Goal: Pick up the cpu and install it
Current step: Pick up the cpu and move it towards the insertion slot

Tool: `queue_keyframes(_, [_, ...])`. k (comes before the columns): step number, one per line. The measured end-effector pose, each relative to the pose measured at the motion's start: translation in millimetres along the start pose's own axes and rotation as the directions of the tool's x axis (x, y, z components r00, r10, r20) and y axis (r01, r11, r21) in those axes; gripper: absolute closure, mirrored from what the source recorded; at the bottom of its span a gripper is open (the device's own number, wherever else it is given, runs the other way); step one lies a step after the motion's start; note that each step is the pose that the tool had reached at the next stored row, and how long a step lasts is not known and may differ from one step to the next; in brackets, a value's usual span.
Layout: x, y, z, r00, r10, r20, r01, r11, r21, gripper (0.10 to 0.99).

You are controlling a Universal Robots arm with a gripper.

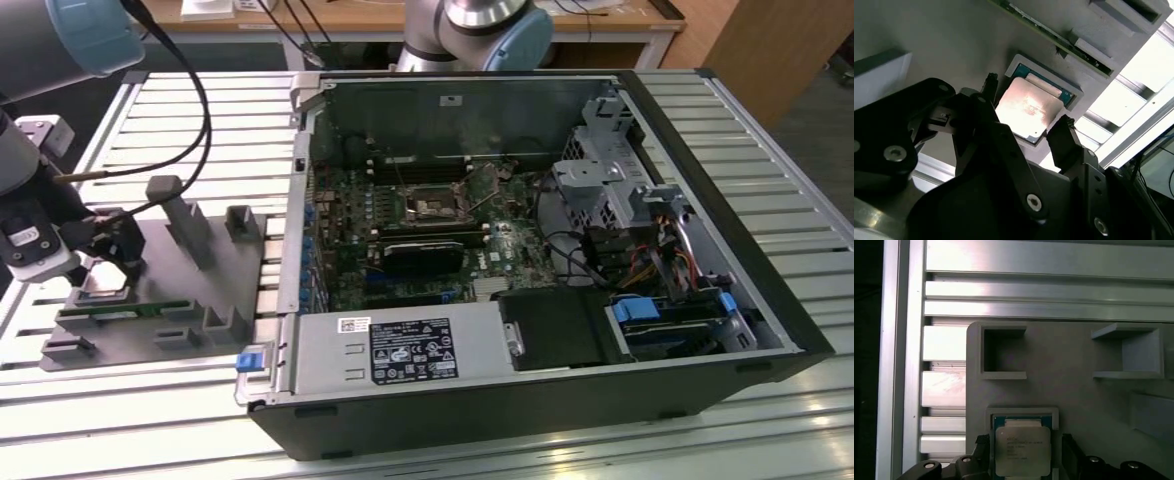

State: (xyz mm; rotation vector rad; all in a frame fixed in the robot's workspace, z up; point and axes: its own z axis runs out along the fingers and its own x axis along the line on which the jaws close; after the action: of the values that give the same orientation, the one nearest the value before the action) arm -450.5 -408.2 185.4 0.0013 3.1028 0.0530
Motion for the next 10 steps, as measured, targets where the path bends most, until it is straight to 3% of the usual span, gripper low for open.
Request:
queue_keyframes(3, [0.2, -0.7, 0.2, 1.0, 0.0, 0.0012, 0.0, 1.0, -0.002, 0.404])
queue_keyframes(6, [0.1, -2.2, 0.0, 1.0, 0.001, -0.0038, -0.001, 0.9999, -0.016, 0.404])
queue_keyframes(9, [-1.6, -2.9, 0.0, 0.9994, 0.002, -0.0344, -0.003, 0.9996, -0.027, 0.404])
queue_keyframes(10, [-2.1, -3.0, 0.2, 0.9992, 0.002, -0.0404, -0.003, 0.9996, -0.027, 0.404])
